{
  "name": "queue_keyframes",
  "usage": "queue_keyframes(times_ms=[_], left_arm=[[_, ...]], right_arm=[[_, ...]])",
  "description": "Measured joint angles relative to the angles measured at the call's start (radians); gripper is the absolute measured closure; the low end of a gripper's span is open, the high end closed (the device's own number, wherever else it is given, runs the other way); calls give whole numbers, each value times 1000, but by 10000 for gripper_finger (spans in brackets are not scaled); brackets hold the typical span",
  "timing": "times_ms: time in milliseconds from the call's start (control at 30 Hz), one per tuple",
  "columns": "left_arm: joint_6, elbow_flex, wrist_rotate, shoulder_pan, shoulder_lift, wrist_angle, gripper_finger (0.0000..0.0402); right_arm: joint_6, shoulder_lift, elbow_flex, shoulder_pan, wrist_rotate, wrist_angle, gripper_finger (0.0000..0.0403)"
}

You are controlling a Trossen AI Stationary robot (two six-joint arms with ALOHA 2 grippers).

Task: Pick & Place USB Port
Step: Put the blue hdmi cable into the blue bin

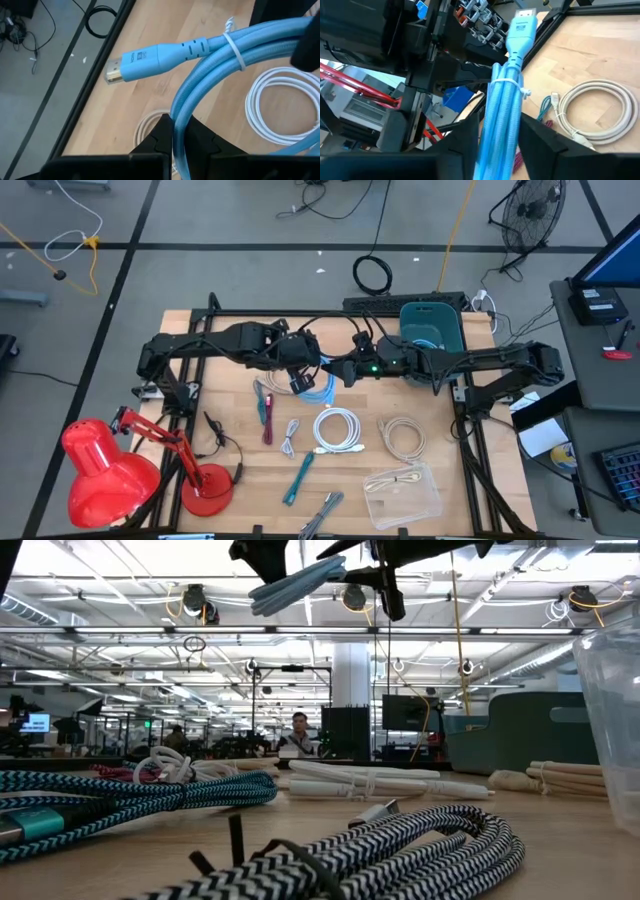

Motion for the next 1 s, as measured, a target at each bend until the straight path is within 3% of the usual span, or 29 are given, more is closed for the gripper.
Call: queue_keyframes(times_ms=[167,400,600,833,1000], left_arm=[[-30,0,0,-1,-12,1,350],[-86,-2,-76,-7,-94,11,282],[-200,-1,-198,6,-258,48,275],[-438,0,-199,40,-453,62,274],[-514,1,-107,46,-518,76,273]], right_arm=[[-8,0,0,0,-1,3,337],[-12,0,1,0,-3,8,346],[-1,-4,1,1,-25,47,353],[37,-24,0,0,-71,275,354],[43,-48,1,0,-99,440,355]])
